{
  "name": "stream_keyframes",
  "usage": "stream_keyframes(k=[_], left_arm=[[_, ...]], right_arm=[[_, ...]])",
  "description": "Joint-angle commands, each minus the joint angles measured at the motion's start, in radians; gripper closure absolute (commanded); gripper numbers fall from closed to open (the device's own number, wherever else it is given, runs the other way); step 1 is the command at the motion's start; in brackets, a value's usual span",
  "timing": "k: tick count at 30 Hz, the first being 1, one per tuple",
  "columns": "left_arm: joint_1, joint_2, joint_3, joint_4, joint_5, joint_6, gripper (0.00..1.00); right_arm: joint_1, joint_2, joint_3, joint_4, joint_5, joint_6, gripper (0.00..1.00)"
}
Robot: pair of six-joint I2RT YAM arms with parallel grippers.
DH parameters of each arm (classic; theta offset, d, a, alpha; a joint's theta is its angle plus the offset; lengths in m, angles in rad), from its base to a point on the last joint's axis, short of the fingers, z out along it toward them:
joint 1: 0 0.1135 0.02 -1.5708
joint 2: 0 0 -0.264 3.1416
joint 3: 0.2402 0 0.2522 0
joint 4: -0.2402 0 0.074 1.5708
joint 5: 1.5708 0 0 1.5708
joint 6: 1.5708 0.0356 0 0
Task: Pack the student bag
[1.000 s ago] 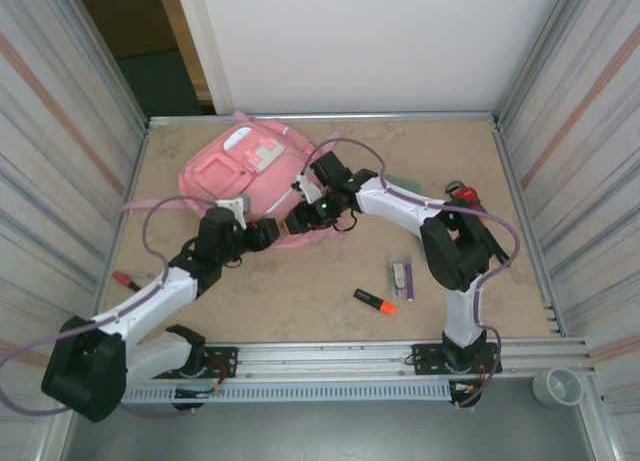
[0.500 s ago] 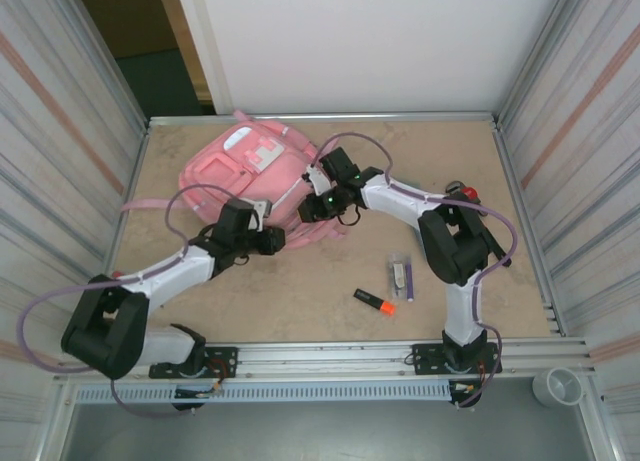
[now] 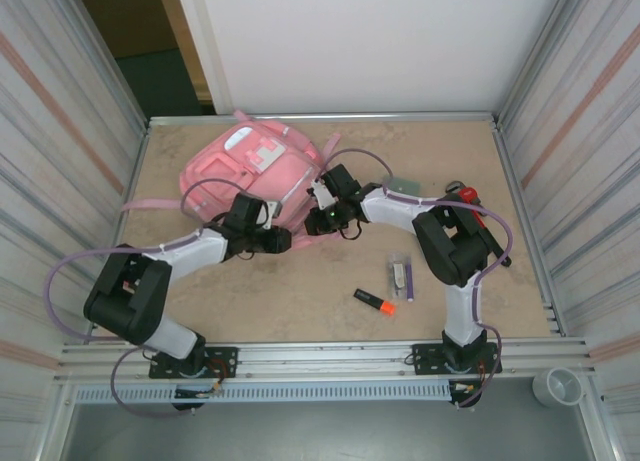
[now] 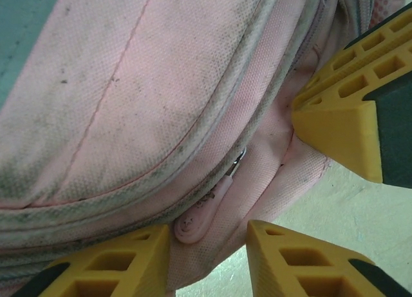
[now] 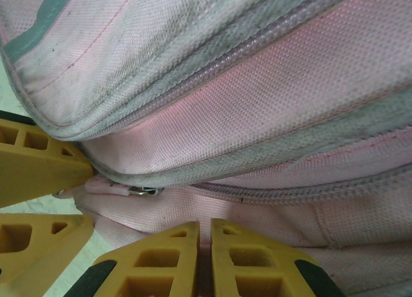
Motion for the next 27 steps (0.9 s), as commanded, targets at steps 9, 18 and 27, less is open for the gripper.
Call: stream_keyframes(k=[9,18,27], left_arm=[[0.025,0.071,0.046,0.084,0.260,-0.056,0.76],[0.057,0.110,0.017,0.156,0.273,-0.120,0.71],[0.047,0.126,0.057,0.053,0.167,-0.067,0.71]], right_arm=[[0.034,0.011,-0.034,-0.065,0.026,0.015,0.89],[0.061,0.016,-0.051,-0.023,0.011,0.034,0.90],[0.058,0.012,-0.057,-0.026,0.016,0.032,0.90]])
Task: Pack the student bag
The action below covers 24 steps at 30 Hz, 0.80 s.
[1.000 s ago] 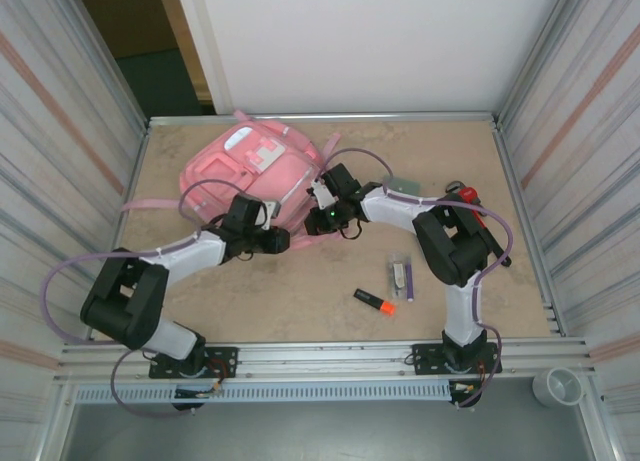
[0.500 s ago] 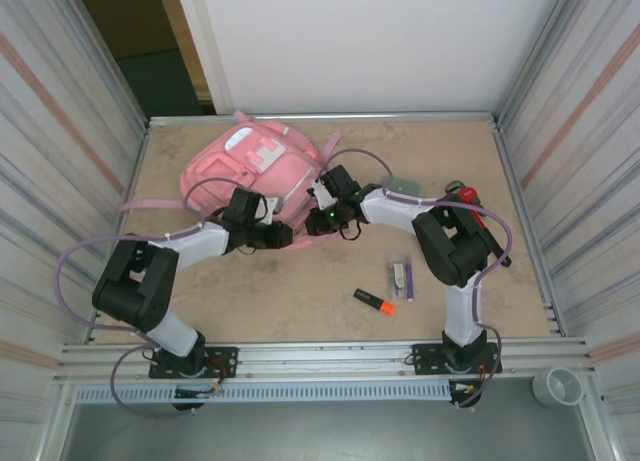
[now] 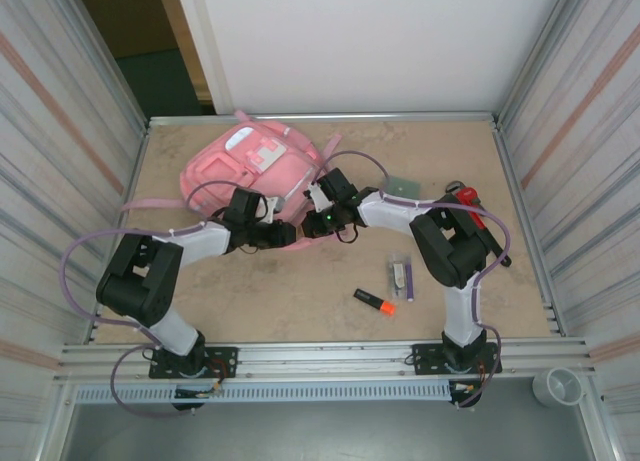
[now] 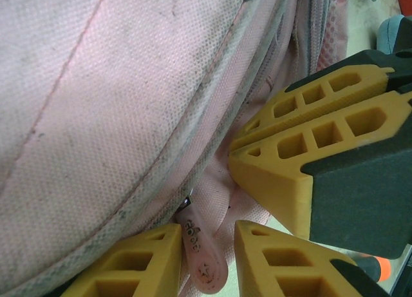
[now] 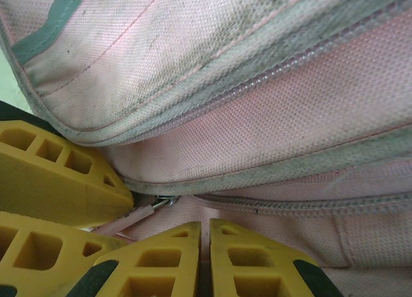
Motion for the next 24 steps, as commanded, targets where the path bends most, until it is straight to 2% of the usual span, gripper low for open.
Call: stream_keyframes(k=[1,8,11,17,24], left_arm=[[-0.008,0.024,0.028,-0.060,-0.065,0.046,0.73],[-0.009,0.043,0.045,-0.084,-0.094,0.063,0.88],[-0.009,0.017,0.044,-0.087,-0.102,0.067,1.00],[0.000,-0.144,-0.038,-0.093,-0.200,0.064,1.00],[0.025,-0.281,-0.133,-0.123,-0.274,0.057,1.00]], right_arm=[[0.025,0.012,-0.038,-0.075,-0.019,0.021,0.90],[0.013,-0.001,-0.045,-0.076,-0.015,0.018,0.90],[0.005,0.001,-0.053,-0.092,0.015,0.035,0.91],[-0.048,-0.007,-0.092,-0.134,0.125,0.170,1.00],[-0.083,0.007,-0.143,-0.145,0.182,0.264,1.00]])
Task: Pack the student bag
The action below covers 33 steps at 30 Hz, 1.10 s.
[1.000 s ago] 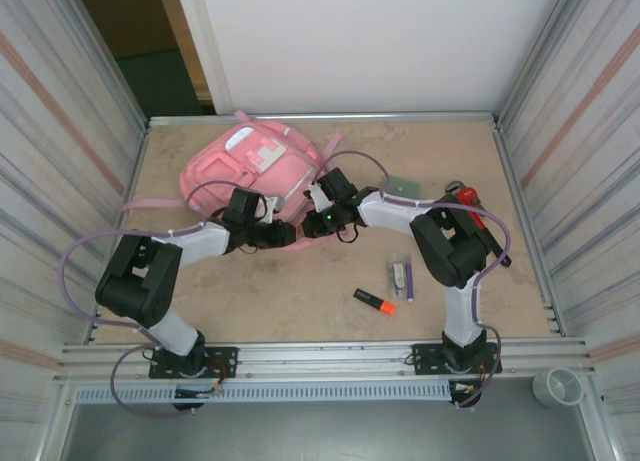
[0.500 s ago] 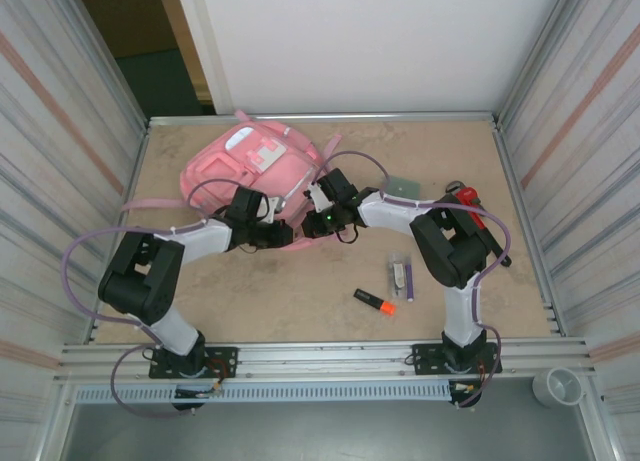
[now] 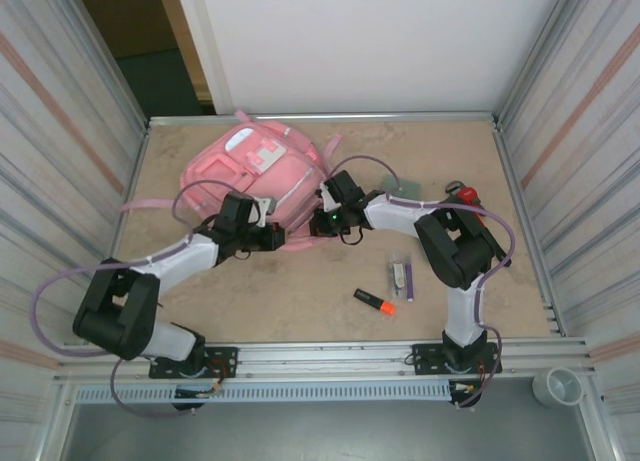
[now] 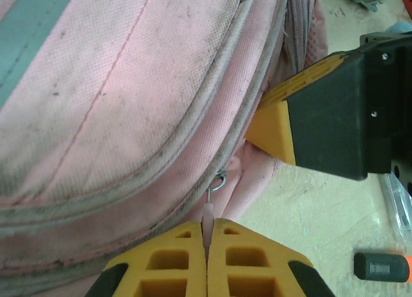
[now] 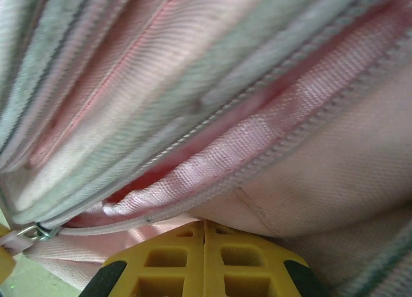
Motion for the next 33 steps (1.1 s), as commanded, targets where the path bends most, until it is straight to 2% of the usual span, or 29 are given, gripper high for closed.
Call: stream_keyframes(k=[1,7,12,17,19,25,33], left_arm=[[0.037,-0.067,-0.043,-0.075,-0.132,0.014,1.00],[0.047,-0.146,-0.069,-0.133,-0.207,0.007,1.00],[0.050,-0.280,-0.079,-0.200,-0.277,-0.013,1.00],[0.057,-0.311,-0.024,-0.187,-0.168,-0.018,1.00],[0.057,-0.289,-0.005,-0.193,-0.169,-0.020,1.00],[0.101,-0.335,-0.037,-0.258,-0.399,-0.022,1.00],[0.189,-0.324,-0.065,-0.175,-0.484,-0.031,1.00]], right_arm=[[-0.050,0.041,-0.068,-0.188,0.141,0.072,1.00],[-0.061,0.033,-0.077,-0.197,0.182,0.085,1.00],[-0.062,0.030,-0.070,-0.232,0.247,0.066,1.00],[-0.049,0.032,-0.052,-0.249,0.275,0.027,1.00],[-0.049,0.026,-0.045,-0.244,0.254,0.007,1.00],[-0.091,0.014,-0.046,-0.261,0.266,-0.022,1.00],[-0.112,0.049,-0.032,-0.295,0.317,-0.033,1.00]])
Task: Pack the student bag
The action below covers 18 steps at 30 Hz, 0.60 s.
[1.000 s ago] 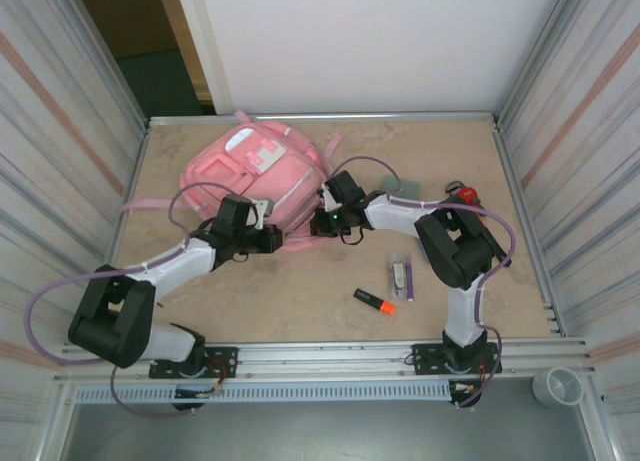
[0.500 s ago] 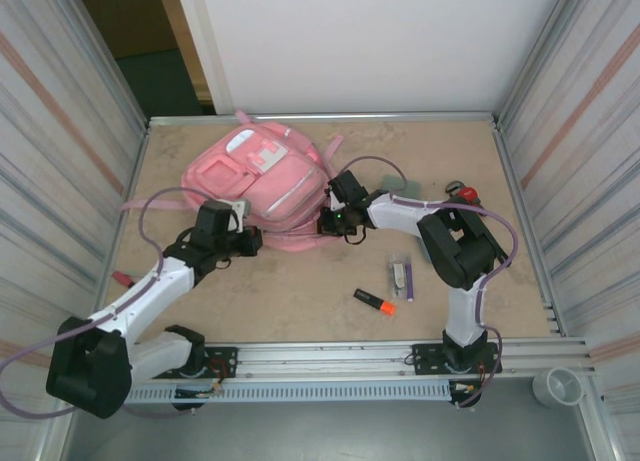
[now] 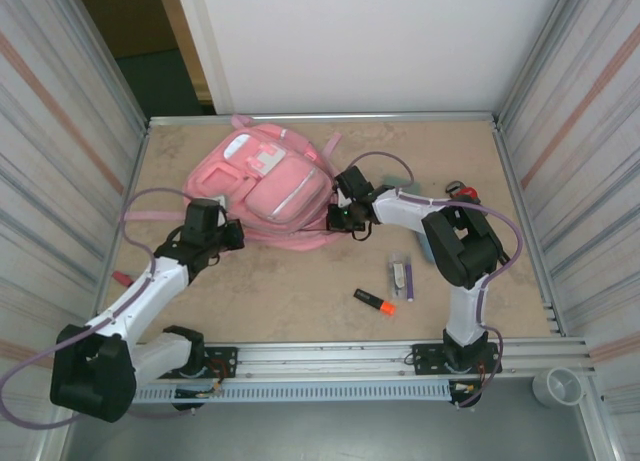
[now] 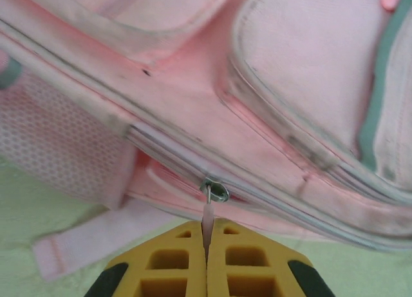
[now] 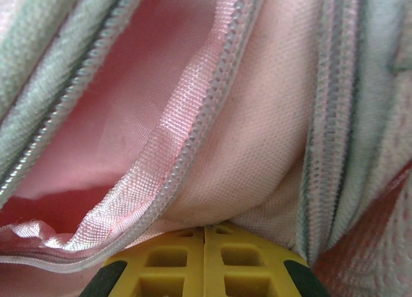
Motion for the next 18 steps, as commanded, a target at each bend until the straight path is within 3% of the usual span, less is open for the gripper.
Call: stream_keyframes(k=[1,8,13,15,18], left_arm=[[0.052,-0.001,-0.002,0.028,-0.143,-0.001,1.00],[0.152,0.105,0.015,0.138,-0.168,0.030,1.00],[0.157,0.144,0.026,0.180,-0.101,0.054,1.00],[0.156,0.114,0.013,0.180,-0.040,0.036,0.68],[0.114,0.007,-0.024,0.163,-0.026,0.030,0.46]], right_arm=[[-0.048,0.066,-0.036,-0.191,0.184,-0.029,1.00],[-0.046,0.060,-0.044,-0.197,0.179,-0.040,1.00],[0.006,0.039,-0.046,-0.142,0.070,-0.060,1.00],[0.033,0.015,-0.057,-0.075,-0.025,-0.065,1.00],[0.061,-0.043,-0.074,0.033,-0.176,-0.074,0.98]])
